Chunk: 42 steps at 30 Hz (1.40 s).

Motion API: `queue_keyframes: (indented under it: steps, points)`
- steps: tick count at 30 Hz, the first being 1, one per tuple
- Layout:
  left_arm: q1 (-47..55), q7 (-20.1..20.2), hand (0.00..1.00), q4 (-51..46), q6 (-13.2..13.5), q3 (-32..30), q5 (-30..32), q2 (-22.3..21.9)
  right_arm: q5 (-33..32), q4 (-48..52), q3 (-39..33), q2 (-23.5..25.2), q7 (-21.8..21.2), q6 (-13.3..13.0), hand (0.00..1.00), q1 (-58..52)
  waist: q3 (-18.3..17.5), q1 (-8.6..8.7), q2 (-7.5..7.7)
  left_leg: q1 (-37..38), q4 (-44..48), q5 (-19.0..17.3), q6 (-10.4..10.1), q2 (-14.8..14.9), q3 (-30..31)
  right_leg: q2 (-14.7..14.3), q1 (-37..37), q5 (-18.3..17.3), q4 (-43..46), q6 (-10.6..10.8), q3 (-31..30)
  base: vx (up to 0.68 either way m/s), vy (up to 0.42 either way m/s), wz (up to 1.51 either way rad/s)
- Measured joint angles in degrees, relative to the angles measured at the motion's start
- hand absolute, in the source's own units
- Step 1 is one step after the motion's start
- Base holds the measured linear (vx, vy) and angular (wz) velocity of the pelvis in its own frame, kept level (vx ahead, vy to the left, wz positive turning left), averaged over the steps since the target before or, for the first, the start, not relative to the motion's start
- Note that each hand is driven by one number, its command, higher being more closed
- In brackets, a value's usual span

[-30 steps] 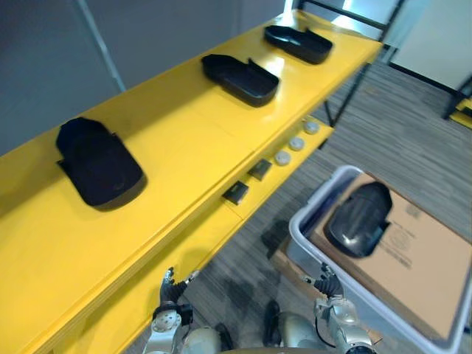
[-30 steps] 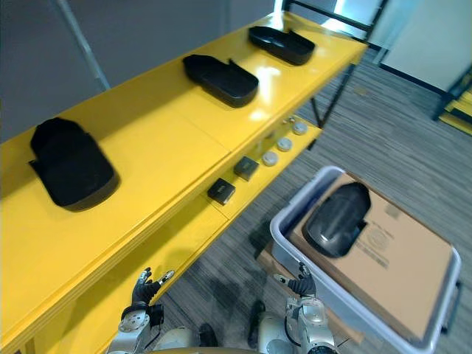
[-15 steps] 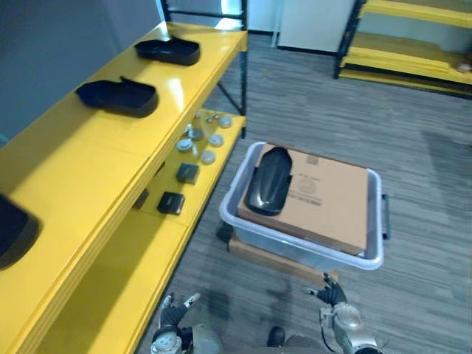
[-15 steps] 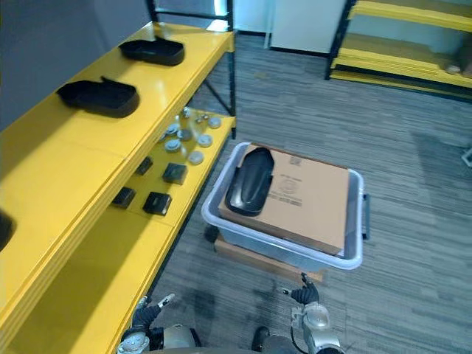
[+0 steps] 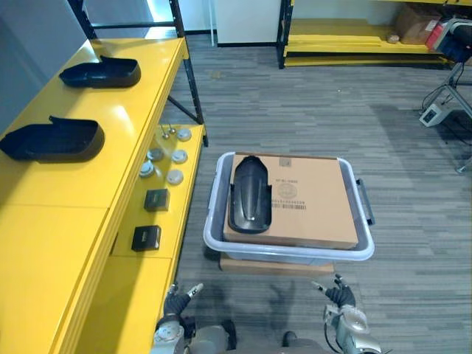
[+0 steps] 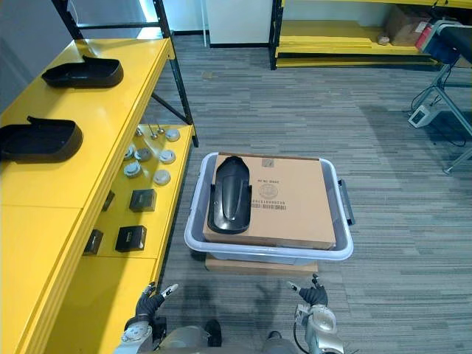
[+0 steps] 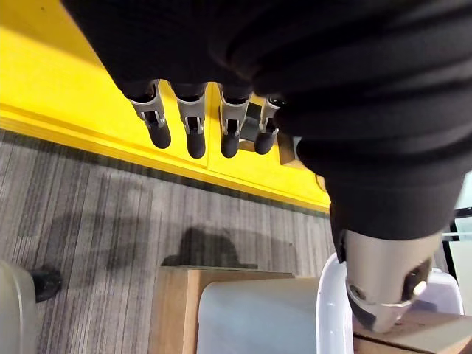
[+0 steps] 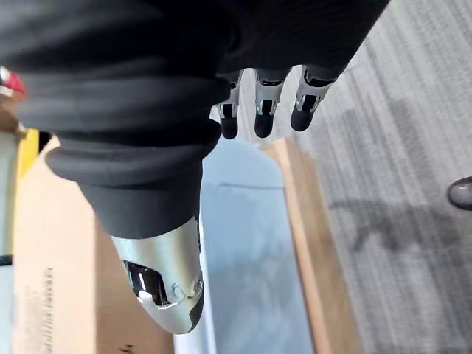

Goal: Walk over and take plastic housings, then place them on the shelf

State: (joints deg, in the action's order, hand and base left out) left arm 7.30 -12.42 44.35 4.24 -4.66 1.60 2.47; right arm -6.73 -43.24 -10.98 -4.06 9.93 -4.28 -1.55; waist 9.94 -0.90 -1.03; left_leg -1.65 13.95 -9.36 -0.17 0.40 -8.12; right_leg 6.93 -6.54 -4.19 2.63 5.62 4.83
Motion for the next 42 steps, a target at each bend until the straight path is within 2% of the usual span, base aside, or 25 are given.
queue_keyframes:
  steps: [4, 8, 11, 16, 18, 22, 26, 28, 30, 32, 33, 34, 36, 37, 42]
  points:
    - [0.8, -0.1, 0.00, 0.0, 0.0, -0.1, -0.5, 0.7, -0.6, 8.0, -3.9, 0.3, 1.0, -0.7, 0.00, -1.3, -0.2, 0.01, 0.13, 1.0, -1.6, 0.4, 0.6, -0.1, 0.0, 0.0, -0.2, 0.4, -0.8, 0.4, 0.0, 0.06, 0.006, -0.05]
    - [2.9, 0.0, 0.00, 0.0, 0.0, -0.1, -0.9, 0.0, -0.7, 18.8, -10.5, 0.1, 4.2, -2.2, 0.00, -2.9, -0.7, 0.22, 0.33, 2.6, -4.7, 1.1, 1.5, 0.0, 0.2, 0.0, -0.5, 0.7, -0.8, 0.3, 0.1, 0.03, -0.006, -0.04]
    - [4.0, 0.1, 0.00, 0.0, -0.1, -0.4, -1.0, 0.0, -0.7, 26.0, -11.8, 0.0, 5.9, -3.0, 0.00, -4.7, -1.2, 0.40, 0.90, 4.1, -6.7, 2.4, 1.4, -0.1, 0.3, -0.1, -1.3, 1.5, -1.2, 0.0, 0.3, -0.01, -0.001, 0.00]
    - [4.5, 0.3, 0.00, 0.3, 0.0, -0.7, -1.0, 0.1, 0.6, 35.8, -9.5, 0.1, 6.4, -4.3, 0.00, -5.0, -2.0, 0.28, 2.02, 4.5, -9.2, 4.3, 1.8, -1.0, 1.6, 0.3, -1.2, 1.9, -1.7, 0.1, 1.8, -0.08, -0.002, 0.10]
    - [4.5, 1.2, 0.00, 0.4, 0.2, -0.8, -1.1, 0.1, 3.2, 42.3, -5.7, -0.2, 6.0, -4.4, 0.00, -4.2, -2.1, 0.20, 2.26, 4.5, -10.6, 5.7, 1.9, -1.6, 2.8, 0.5, -1.1, 1.9, -1.7, 0.1, 3.0, -0.15, -0.015, 0.23]
    - [4.6, 1.3, 0.00, 0.8, 0.6, -1.9, -1.0, -0.1, 9.8, 46.5, 0.7, -1.2, 4.8, -4.6, 0.00, -0.2, -2.2, 0.09, 2.49, 4.6, -14.2, 8.5, 1.6, -2.4, 4.7, 1.2, 0.0, 1.8, -1.8, 0.2, 4.7, -0.18, -0.005, 0.25]
    - [4.6, 1.2, 0.00, 0.4, 1.3, -2.8, -1.0, 0.0, 19.2, 44.3, 4.2, -1.7, 5.6, -4.0, 0.00, 6.4, -2.2, -1.06, 2.67, 2.9, -17.8, 10.8, 1.2, -2.7, 7.0, 1.2, 2.2, 1.3, -1.8, 0.1, 7.7, -0.13, -0.001, 0.32]
    - [4.4, 1.2, 0.00, 0.0, 1.3, -2.8, -1.0, 0.1, 22.7, 40.7, 5.1, -1.9, 7.2, -2.4, 0.00, 10.2, -2.2, -2.01, 2.69, 1.0, -17.9, 11.2, 1.0, -3.0, 8.6, 1.2, 3.3, 1.3, -1.9, 0.1, 8.9, -0.05, 0.017, 0.38]
    - [3.9, 1.0, 0.00, -0.1, 1.3, -2.8, -1.0, 0.1, 25.2, 35.9, 5.1, -1.9, 9.0, -0.3, 0.00, 13.9, -1.6, -2.79, 2.59, -0.6, -17.9, 13.4, 1.1, -3.2, 10.4, 1.3, 3.9, 2.3, -1.7, 0.0, 10.5, 0.00, 0.011, 0.54]
    - [2.9, 0.5, 0.00, -0.3, 1.3, -2.7, -1.0, 0.2, 27.7, 28.4, 4.6, -1.0, 11.6, 2.9, 0.00, 19.2, -0.4, -3.58, 2.70, -2.2, -17.6, 14.2, 1.4, -3.5, 12.9, 1.3, 3.9, 3.0, -1.8, -0.1, 12.9, 0.02, 0.004, 0.59]
    - [2.7, 0.0, 0.00, -0.3, 1.3, -2.7, -1.0, 0.2, 28.0, 27.0, 4.5, -0.6, 12.4, 3.8, 0.00, 20.4, 0.0, -3.93, 2.67, -2.6, -17.5, 14.4, 1.5, -3.5, 13.2, 1.3, 4.0, 3.0, -1.9, -0.1, 13.5, 0.04, -0.008, 0.57]
    - [2.3, -0.5, 0.00, -1.1, 1.3, -2.7, -1.1, 0.2, 29.3, 23.7, 3.9, 0.3, 14.2, 5.6, 0.00, 23.0, 1.1, -5.26, 2.69, -4.0, -16.8, 14.6, 1.7, -3.5, 14.4, 1.3, 4.5, 3.0, -1.9, -0.1, 14.8, 0.04, -0.008, 0.39]
    - [2.0, -0.7, 0.00, -1.4, 1.3, -2.7, -1.1, 0.2, 29.5, 21.3, 3.1, 0.3, 15.3, 6.2, 0.00, 24.6, 1.5, -6.01, 2.61, -5.2, -16.1, 14.9, 1.8, -3.6, 15.2, 1.3, 4.9, 3.0, -2.0, -0.1, 15.6, 0.04, -0.012, 0.32]
    - [1.6, -1.4, 0.00, -1.4, 1.3, -2.7, -1.1, 0.2, 29.7, 18.7, 1.8, 0.3, 16.4, 7.4, 0.00, 26.7, 2.5, -6.30, 2.45, -5.8, -15.5, 14.9, 1.8, -3.7, 16.0, 1.3, 4.9, 2.9, -2.0, -0.2, 16.3, 0.03, -0.019, 0.31]
    - [0.2, -3.0, 0.00, -1.8, 1.5, -2.1, -1.4, 0.1, 29.6, 10.3, -2.8, -1.1, 20.9, 9.8, 0.00, 36.7, 6.0, -6.34, 1.47, -9.0, -14.0, 14.9, 1.7, -3.8, 16.7, 1.2, 7.0, 2.8, -1.4, -0.4, 17.3, -0.02, 0.007, 0.10]
